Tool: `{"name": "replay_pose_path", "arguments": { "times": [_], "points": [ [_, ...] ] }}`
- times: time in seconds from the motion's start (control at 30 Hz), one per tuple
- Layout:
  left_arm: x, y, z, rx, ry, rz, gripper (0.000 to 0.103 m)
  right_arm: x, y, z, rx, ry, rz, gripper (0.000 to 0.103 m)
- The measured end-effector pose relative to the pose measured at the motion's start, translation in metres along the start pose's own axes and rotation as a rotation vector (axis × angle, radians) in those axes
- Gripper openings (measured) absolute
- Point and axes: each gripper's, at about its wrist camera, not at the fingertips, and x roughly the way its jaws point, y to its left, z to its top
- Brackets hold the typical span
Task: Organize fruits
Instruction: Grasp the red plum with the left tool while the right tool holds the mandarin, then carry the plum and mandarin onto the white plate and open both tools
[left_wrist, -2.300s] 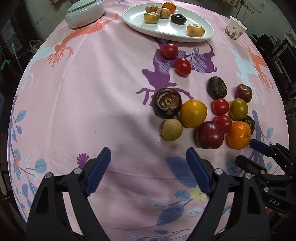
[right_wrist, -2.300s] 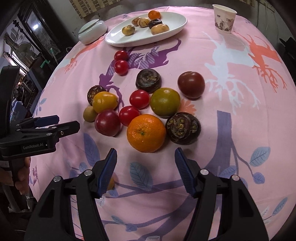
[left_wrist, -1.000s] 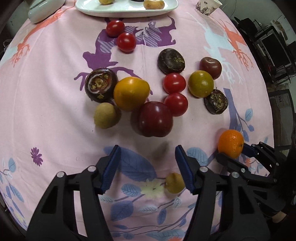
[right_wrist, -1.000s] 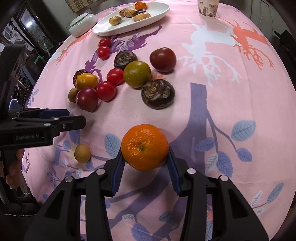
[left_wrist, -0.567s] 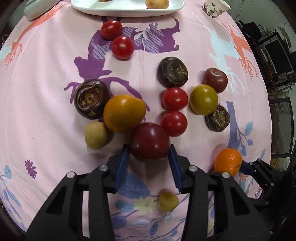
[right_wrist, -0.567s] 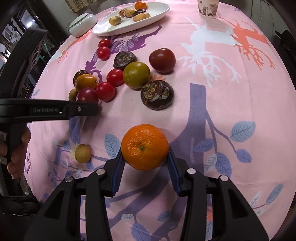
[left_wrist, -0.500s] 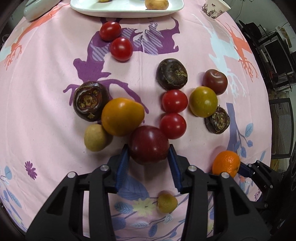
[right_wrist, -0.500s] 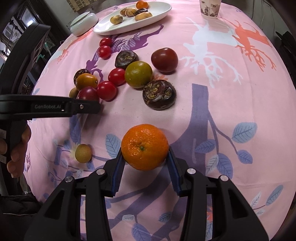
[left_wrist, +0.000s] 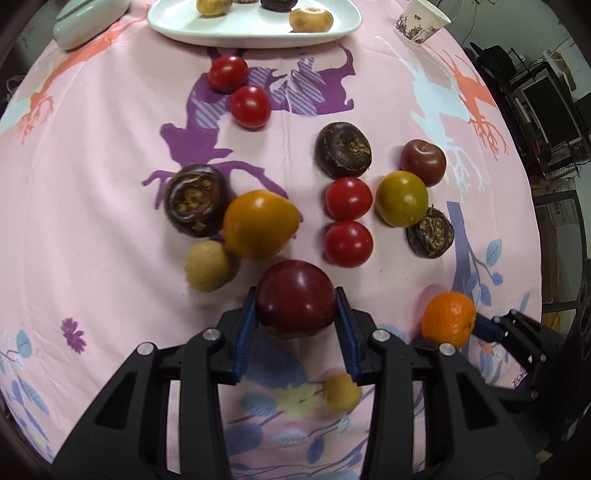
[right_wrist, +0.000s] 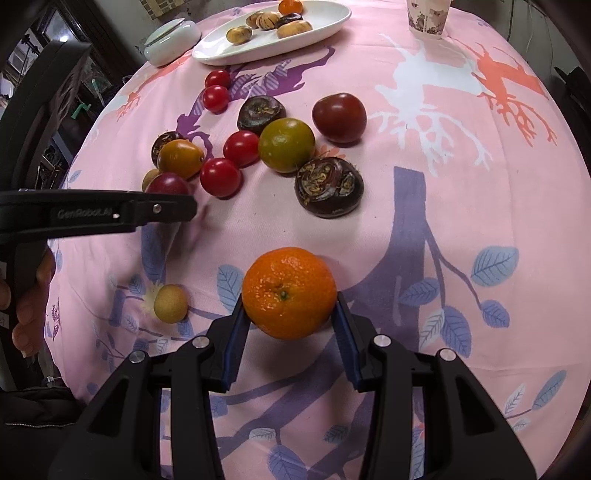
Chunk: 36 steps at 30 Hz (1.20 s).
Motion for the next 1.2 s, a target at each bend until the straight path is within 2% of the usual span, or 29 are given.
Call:
{"name": "replay_pose_path", "arguments": {
  "times": [0.3,0.6,0.77,0.93,1.07,1.2],
  "points": [
    [-0.034,0.016,-0.002,0.023,-0.068,0.01,0.04,-0.013,0.015,0.018,-0.031,-0.036,0.013,0.045],
    [-0.059,0.025,0.021,0.041,-0.138,0.023,0.04,-0.03,0.039,0.066,-0.098,-0.122,-0.008,0.045],
    [-0.069,0.031,0.056,0.031,-0.204,0.045,0.04,-0.034,0.042,0.107,-0.094,-0.177,0.001,0.045],
    [-0.071,0.04,0.105,0.009,-0.268,0.047,0.041,-0.032,0.038,0.159,-0.063,-0.237,0.023,0.045],
    [-0.061,0.052,0.144,-0.036,-0.273,0.017,0.041,-0.019,0.034,0.198,-0.041,-0.258,0.03,0.045],
    [-0.039,0.06,0.176,-0.039,-0.26,0.066,0.041,0.003,0.031,0.23,-0.021,-0.248,0.044,0.045]
  ]
}}
